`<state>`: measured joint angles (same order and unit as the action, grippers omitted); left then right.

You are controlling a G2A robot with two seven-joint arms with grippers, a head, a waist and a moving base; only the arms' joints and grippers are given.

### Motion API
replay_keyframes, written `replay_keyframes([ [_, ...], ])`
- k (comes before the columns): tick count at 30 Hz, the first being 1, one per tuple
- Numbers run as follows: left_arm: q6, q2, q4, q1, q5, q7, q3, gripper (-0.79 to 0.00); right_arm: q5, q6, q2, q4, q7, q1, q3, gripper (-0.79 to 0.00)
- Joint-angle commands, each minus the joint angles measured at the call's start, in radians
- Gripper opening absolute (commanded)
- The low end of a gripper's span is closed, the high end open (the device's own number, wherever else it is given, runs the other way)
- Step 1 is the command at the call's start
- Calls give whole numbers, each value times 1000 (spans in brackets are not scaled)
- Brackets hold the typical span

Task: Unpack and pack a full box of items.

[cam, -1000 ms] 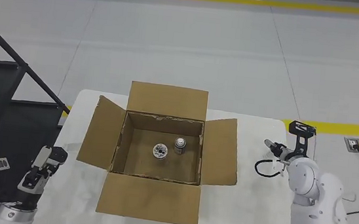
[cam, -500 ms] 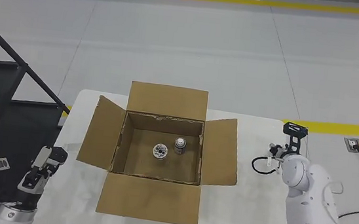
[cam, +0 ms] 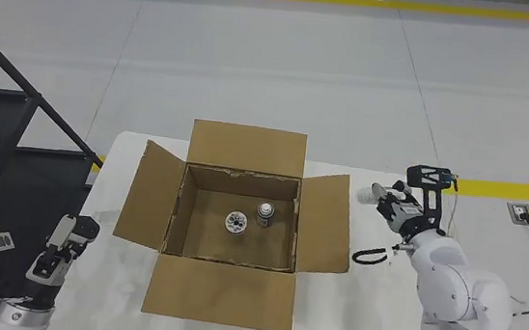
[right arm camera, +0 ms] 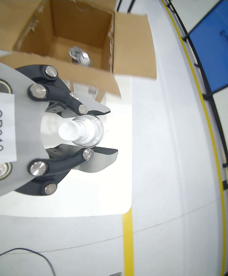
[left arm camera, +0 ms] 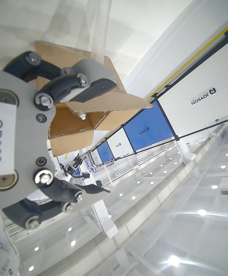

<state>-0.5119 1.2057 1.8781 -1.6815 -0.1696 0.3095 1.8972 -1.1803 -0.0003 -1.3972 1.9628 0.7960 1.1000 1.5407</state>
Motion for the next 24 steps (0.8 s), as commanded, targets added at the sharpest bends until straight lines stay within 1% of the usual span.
replay_keyframes([
  [1,0,0,0,0,0,0,0,0,-62,9,0,94,-4,33,-52,-785],
  [3,0,0,0,0,0,0,0,0,-120,12,-1,171,-42,61,-113,-785],
  [6,0,0,0,0,0,0,0,0,-149,-3,-4,227,-66,93,-204,-785],
  [9,0,0,0,0,0,0,0,0,-227,-3,-5,235,-69,95,-277,-785],
  [11,0,0,0,0,0,0,0,0,-228,-9,-9,228,-78,91,-329,-785],
  [12,0,0,0,0,0,0,0,0,-261,-1,-10,223,-85,84,-344,-785],
  [14,0,0,0,0,0,0,0,0,-324,29,-13,231,-149,79,-383,-785],
  [16,0,0,0,0,0,0,0,0,-351,47,-16,246,-231,90,-418,-785],
  [17,0,0,0,0,0,0,0,0,-353,46,-17,257,-265,97,-435,-785],
  [19,0,0,0,0,0,0,0,0,-341,22,-18,259,-290,110,-465,-785],
  [22,0,0,0,0,0,0,0,0,-332,-31,-20,225,-226,97,-507,-785],
  [24,0,0,0,0,0,0,0,0,-340,-66,-24,183,-135,63,-538,-785],
])
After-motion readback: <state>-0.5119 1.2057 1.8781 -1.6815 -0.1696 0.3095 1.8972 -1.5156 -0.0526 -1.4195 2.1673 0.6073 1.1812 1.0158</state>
